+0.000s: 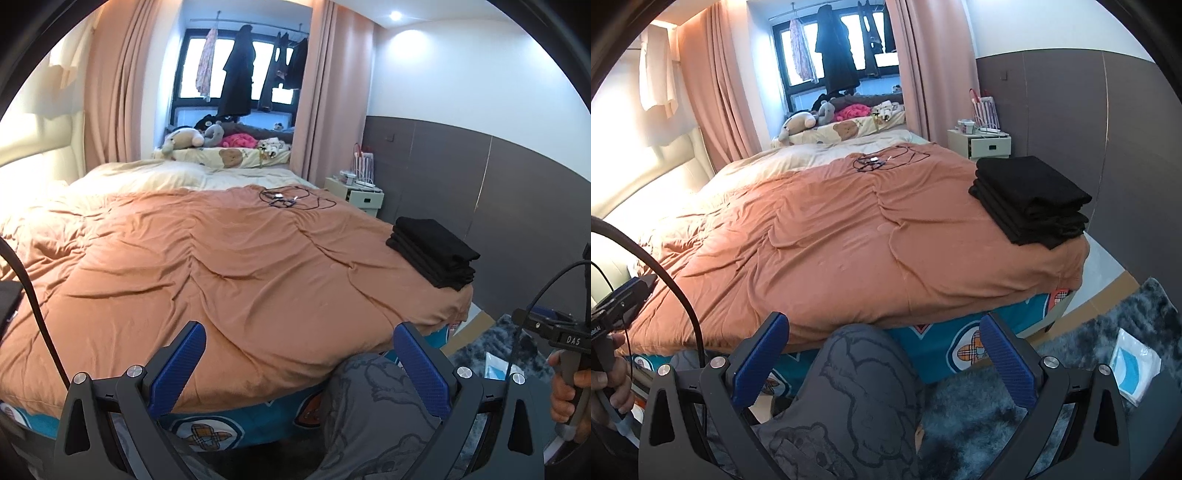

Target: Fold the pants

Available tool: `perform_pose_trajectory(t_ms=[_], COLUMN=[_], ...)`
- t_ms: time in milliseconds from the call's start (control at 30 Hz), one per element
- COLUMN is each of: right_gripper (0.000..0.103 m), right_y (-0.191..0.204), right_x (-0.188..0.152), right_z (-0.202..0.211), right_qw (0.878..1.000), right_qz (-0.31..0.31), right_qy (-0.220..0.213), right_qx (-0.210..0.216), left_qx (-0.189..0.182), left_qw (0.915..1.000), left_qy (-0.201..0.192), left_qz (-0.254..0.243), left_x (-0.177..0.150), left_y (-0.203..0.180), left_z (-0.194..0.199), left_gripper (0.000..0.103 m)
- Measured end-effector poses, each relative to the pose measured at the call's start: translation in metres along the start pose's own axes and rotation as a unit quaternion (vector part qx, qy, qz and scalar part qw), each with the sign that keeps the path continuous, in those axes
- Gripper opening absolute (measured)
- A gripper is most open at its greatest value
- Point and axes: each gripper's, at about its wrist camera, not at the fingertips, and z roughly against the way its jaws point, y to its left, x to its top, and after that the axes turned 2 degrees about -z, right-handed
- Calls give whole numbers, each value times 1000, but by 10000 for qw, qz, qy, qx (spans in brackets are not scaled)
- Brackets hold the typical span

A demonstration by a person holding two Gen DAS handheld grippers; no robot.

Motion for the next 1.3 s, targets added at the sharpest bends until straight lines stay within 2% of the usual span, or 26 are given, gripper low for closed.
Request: perform_pose_trajectory(t_ms=[400,1300], right_gripper=[103,103], right_y=[7,-6], right_x=[-4,-5], right_z=[8,10], right_qw=[10000,9998], right_qz=[58,117], right_qy=[-54,-149], right_qx=[14,6], left_qx=[-19,-18], left_qw=[10000,9999], left_qy=[36,-5], left_qz=[30,-129], left_x=[-2,1], left_y=[0,-6], left_z=[3,16], left_gripper=[103,102])
